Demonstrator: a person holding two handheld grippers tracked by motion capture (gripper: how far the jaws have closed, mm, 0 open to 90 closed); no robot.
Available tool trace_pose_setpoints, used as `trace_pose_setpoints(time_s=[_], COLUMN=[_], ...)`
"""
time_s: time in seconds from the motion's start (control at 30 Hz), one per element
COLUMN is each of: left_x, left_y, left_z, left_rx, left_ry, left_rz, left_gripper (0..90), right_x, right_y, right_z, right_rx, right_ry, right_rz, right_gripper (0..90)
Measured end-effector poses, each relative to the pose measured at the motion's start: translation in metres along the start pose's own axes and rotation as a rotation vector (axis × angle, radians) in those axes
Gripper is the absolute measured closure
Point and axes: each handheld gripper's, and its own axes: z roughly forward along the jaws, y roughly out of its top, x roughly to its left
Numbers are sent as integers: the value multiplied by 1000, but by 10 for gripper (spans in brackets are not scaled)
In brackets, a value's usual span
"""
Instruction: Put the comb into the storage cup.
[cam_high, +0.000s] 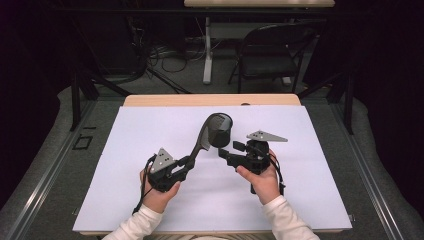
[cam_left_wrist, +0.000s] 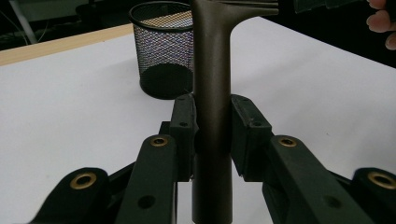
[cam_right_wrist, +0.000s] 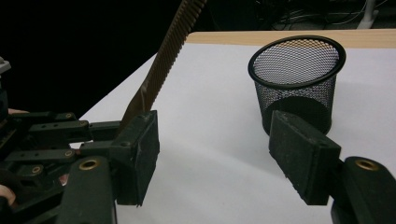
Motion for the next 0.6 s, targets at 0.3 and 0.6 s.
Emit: trace_pose_setpoints(time_s=[0.3, 0.6], left_x=[0, 1], left_y=[0, 0], left_z=[0, -1], left_rx=[-3, -8], left_ry=[3, 3], left_rz=[0, 1], left_gripper=[723, 723], right_x=[1, -2], right_y=[14, 15], right_z=[3, 3], right_rx=[-20, -38], right_ry=[1, -2], right_rz=[25, 33], right_gripper=[326, 336])
